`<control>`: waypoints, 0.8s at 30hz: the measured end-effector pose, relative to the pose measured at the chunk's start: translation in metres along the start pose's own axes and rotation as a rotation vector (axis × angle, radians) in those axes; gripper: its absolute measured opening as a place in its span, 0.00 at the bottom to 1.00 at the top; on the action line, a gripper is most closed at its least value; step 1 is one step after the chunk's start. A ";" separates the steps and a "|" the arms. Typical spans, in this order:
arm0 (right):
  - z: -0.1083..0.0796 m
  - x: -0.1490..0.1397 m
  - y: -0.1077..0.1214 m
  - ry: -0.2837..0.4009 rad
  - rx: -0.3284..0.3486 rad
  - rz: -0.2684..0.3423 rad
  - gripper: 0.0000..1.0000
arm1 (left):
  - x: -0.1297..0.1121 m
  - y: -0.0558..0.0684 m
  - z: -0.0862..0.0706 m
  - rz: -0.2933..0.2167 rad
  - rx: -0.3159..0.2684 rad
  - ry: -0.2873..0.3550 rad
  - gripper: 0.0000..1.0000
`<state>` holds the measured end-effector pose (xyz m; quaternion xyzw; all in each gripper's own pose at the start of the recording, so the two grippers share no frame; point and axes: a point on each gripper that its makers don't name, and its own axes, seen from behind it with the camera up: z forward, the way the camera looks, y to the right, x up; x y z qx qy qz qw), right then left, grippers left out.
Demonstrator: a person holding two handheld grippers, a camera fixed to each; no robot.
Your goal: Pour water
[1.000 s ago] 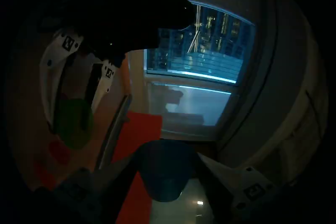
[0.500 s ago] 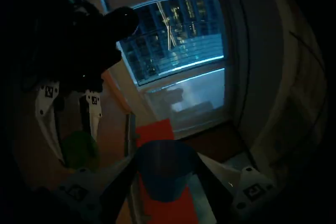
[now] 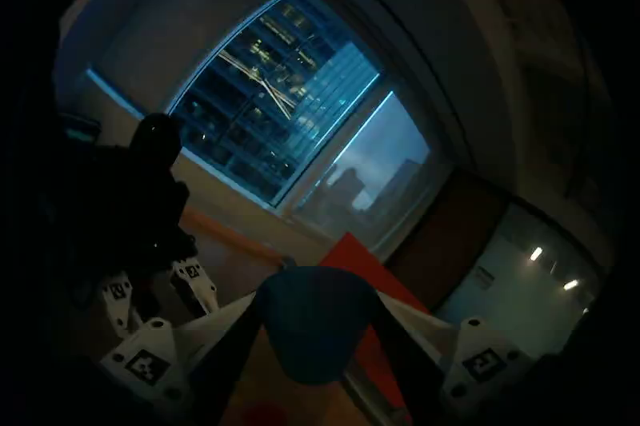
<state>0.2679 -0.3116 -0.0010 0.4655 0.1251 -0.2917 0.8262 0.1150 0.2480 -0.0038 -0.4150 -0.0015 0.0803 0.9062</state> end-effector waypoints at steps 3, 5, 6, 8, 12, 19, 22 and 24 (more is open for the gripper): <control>-0.001 0.004 -0.001 0.010 0.013 0.114 0.91 | 0.001 0.001 0.000 0.002 -0.001 0.000 0.84; -0.002 0.006 -0.001 0.017 0.020 0.182 0.91 | 0.002 0.001 0.000 0.004 0.000 0.000 0.84; -0.002 0.007 -0.001 0.020 0.024 0.220 0.91 | 0.002 0.001 0.000 0.005 0.001 0.001 0.84; -0.003 0.009 -0.001 0.026 0.028 0.281 0.91 | 0.003 0.000 -0.001 0.006 0.002 0.000 0.84; -0.003 0.011 0.000 0.033 0.039 0.401 0.91 | 0.003 0.000 -0.001 0.008 0.005 0.000 0.84; -0.004 0.007 0.005 0.035 0.042 0.500 0.92 | 0.003 -0.002 -0.001 0.009 0.012 -0.002 0.84; -0.006 0.001 0.006 0.023 0.034 0.499 0.92 | 0.002 -0.003 -0.002 0.009 0.016 -0.005 0.84; -0.008 -0.003 0.005 0.014 0.031 0.497 0.92 | 0.001 -0.005 -0.002 0.008 0.019 -0.007 0.84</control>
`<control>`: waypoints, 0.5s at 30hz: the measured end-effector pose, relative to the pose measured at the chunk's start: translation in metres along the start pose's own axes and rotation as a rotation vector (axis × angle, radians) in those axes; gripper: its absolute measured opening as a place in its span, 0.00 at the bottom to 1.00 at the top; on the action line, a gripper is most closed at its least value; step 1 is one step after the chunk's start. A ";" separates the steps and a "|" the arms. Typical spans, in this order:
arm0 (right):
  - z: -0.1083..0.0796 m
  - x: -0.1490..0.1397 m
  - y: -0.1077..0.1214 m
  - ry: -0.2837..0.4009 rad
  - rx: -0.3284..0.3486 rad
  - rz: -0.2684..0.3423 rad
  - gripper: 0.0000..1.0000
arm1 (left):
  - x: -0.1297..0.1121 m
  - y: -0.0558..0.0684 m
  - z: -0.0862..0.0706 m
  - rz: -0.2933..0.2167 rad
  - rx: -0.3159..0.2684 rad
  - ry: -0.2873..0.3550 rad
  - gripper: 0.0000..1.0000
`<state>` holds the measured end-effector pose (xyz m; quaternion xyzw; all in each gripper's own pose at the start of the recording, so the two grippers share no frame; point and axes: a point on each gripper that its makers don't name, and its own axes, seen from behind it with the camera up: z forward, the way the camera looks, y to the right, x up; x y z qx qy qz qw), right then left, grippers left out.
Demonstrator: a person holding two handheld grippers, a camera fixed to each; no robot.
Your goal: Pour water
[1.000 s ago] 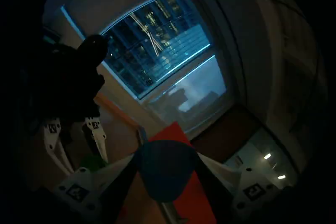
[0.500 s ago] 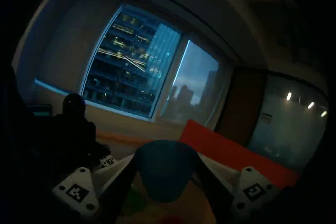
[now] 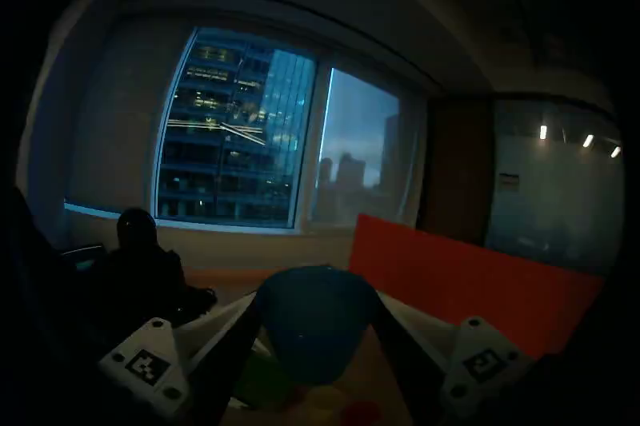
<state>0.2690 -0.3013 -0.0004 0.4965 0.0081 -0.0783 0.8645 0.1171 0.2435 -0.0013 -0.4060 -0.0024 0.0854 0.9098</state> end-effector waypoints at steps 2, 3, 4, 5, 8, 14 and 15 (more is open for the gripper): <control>-0.003 -0.003 0.002 -0.006 -0.003 0.002 0.92 | 0.000 -0.002 -0.001 -0.002 0.004 -0.001 0.84; -0.005 -0.005 0.003 -0.010 -0.006 0.003 0.92 | -0.001 -0.003 -0.001 -0.004 0.006 -0.002 0.84; -0.007 -0.007 0.005 -0.012 -0.011 0.003 0.92 | 0.000 -0.004 -0.002 -0.006 0.008 -0.002 0.84; -0.009 -0.008 0.008 -0.015 -0.016 0.003 0.92 | 0.000 -0.005 -0.002 -0.009 0.009 -0.002 0.84; -0.016 -0.014 0.015 -0.023 -0.034 0.006 0.92 | 0.000 -0.008 -0.004 -0.016 0.013 -0.002 0.84; -0.031 -0.025 0.031 -0.038 -0.067 0.012 0.92 | -0.001 -0.013 -0.006 -0.019 0.020 -0.006 0.84; -0.034 -0.027 0.033 -0.041 -0.073 0.013 0.92 | -0.001 -0.014 -0.006 -0.019 0.021 -0.008 0.84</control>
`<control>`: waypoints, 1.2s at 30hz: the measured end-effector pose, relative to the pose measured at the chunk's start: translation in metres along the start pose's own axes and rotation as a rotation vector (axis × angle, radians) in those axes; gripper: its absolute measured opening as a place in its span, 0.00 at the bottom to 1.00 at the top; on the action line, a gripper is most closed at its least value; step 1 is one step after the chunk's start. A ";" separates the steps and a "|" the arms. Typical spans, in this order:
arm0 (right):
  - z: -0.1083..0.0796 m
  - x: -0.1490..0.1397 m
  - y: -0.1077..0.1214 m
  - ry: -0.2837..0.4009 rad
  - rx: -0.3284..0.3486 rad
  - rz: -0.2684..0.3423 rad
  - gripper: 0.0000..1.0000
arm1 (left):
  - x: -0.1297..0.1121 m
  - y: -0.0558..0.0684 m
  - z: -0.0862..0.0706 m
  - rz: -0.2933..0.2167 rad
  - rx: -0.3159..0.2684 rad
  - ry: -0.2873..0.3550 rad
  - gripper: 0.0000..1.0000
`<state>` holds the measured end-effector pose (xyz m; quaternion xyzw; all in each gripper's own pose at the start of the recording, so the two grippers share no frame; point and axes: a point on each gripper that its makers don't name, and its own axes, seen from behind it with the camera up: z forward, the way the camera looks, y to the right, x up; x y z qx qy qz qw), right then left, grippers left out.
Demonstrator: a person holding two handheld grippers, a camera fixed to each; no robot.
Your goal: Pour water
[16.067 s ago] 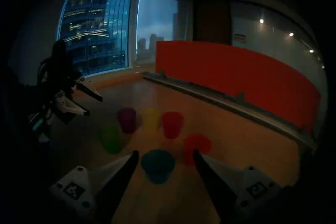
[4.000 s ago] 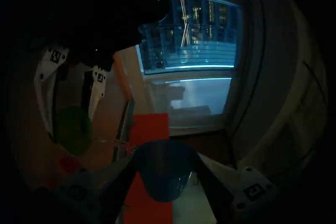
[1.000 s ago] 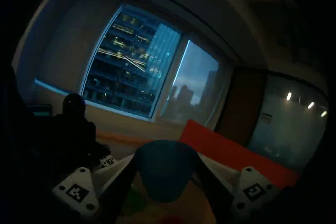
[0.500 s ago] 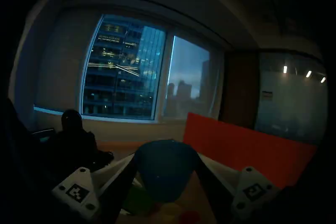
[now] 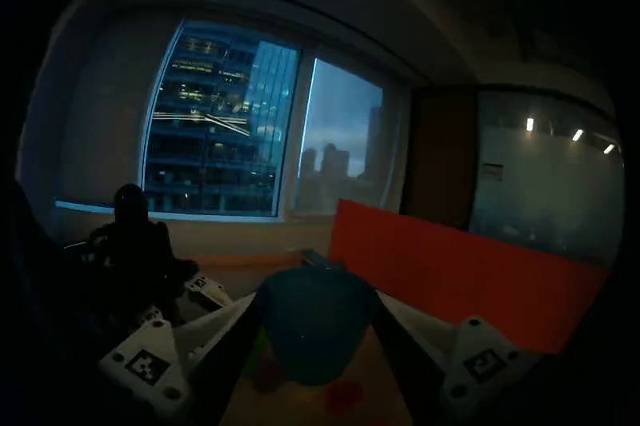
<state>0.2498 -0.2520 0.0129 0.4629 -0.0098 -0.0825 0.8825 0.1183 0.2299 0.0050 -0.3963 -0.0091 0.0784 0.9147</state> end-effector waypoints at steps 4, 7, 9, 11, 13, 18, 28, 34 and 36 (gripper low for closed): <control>-0.009 -0.005 0.008 -0.004 -0.013 0.010 0.92 | -0.002 0.000 0.001 -0.004 -0.004 -0.010 0.84; -0.013 -0.008 0.011 -0.004 -0.018 0.018 0.92 | -0.003 0.002 0.003 -0.005 -0.011 -0.017 0.84; -0.016 -0.009 0.013 -0.003 -0.019 0.023 0.92 | -0.004 0.004 0.004 -0.001 -0.016 -0.023 0.84; -0.018 -0.011 0.014 -0.002 -0.021 0.021 0.92 | -0.004 0.006 0.006 0.005 -0.019 -0.027 0.84; -0.020 -0.014 0.015 -0.003 -0.022 0.020 0.92 | -0.004 0.008 0.007 0.009 -0.023 -0.032 0.84; -0.025 -0.024 0.014 -0.017 -0.020 0.025 0.93 | -0.007 0.011 0.010 0.011 -0.033 -0.051 0.84; -0.033 -0.051 0.016 -0.067 -0.016 0.038 0.93 | -0.023 0.017 0.011 0.019 -0.065 -0.119 0.85; -0.038 -0.068 0.017 -0.103 -0.009 0.042 0.93 | -0.036 0.018 0.014 0.041 -0.070 -0.174 0.85; -0.040 -0.073 0.017 -0.113 -0.007 0.044 0.93 | -0.041 0.018 0.014 0.047 -0.071 -0.193 0.85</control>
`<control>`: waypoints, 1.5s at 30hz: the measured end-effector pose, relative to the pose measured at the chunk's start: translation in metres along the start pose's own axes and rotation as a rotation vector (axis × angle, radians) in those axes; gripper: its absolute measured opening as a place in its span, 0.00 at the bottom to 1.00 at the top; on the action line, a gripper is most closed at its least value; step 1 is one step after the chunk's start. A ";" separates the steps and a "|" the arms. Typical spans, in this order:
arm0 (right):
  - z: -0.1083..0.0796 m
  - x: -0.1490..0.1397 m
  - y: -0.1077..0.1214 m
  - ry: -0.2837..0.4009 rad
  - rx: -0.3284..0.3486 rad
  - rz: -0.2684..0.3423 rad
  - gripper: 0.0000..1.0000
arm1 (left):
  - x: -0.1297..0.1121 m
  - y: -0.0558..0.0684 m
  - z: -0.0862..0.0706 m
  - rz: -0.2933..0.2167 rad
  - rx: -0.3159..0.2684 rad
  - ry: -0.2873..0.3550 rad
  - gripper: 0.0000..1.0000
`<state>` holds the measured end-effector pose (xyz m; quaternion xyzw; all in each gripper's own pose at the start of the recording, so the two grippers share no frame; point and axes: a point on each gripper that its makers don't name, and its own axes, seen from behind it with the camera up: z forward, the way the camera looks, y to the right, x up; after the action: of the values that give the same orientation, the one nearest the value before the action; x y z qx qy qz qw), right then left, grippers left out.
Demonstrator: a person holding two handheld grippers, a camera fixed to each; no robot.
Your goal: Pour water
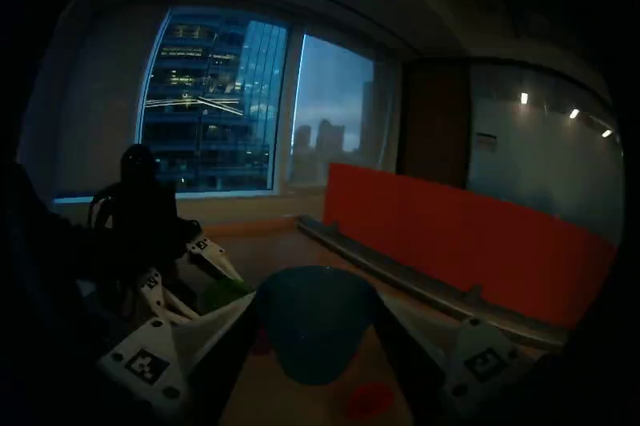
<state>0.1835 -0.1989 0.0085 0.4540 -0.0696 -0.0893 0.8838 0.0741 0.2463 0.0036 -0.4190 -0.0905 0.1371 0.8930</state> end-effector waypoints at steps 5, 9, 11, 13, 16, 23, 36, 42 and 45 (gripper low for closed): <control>-0.002 -0.015 -0.001 -0.028 0.010 0.005 0.93 | -0.010 0.001 0.004 0.003 -0.010 -0.039 0.85; -0.003 -0.027 -0.001 -0.050 0.015 0.004 0.93 | -0.018 0.004 0.007 0.007 -0.020 -0.067 0.85; -0.003 -0.033 -0.001 -0.062 0.018 0.004 0.93 | -0.021 0.005 0.009 0.009 -0.023 -0.080 0.85; -0.004 -0.041 -0.001 -0.075 0.021 0.006 0.94 | -0.026 0.005 0.010 0.012 -0.027 -0.095 0.85; -0.004 -0.052 -0.002 -0.096 0.030 0.011 0.94 | -0.031 0.006 0.012 0.015 -0.031 -0.113 0.85; -0.005 -0.075 -0.009 -0.140 0.059 0.028 0.94 | -0.039 0.008 0.015 0.016 -0.038 -0.133 0.85; -0.004 -0.120 -0.008 -0.226 0.070 0.051 0.94 | -0.061 0.013 0.022 0.007 -0.056 -0.191 0.85; -0.002 -0.137 -0.010 -0.263 0.076 0.045 0.94 | -0.074 0.015 0.025 0.009 -0.070 -0.229 0.85; 0.000 -0.144 -0.011 -0.278 0.082 0.043 0.94 | -0.081 0.016 0.026 0.015 -0.080 -0.251 0.85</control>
<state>0.0421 -0.1733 -0.0064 0.4715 -0.2048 -0.1294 0.8479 -0.0126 0.2490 0.0041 -0.4343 -0.2037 0.1913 0.8563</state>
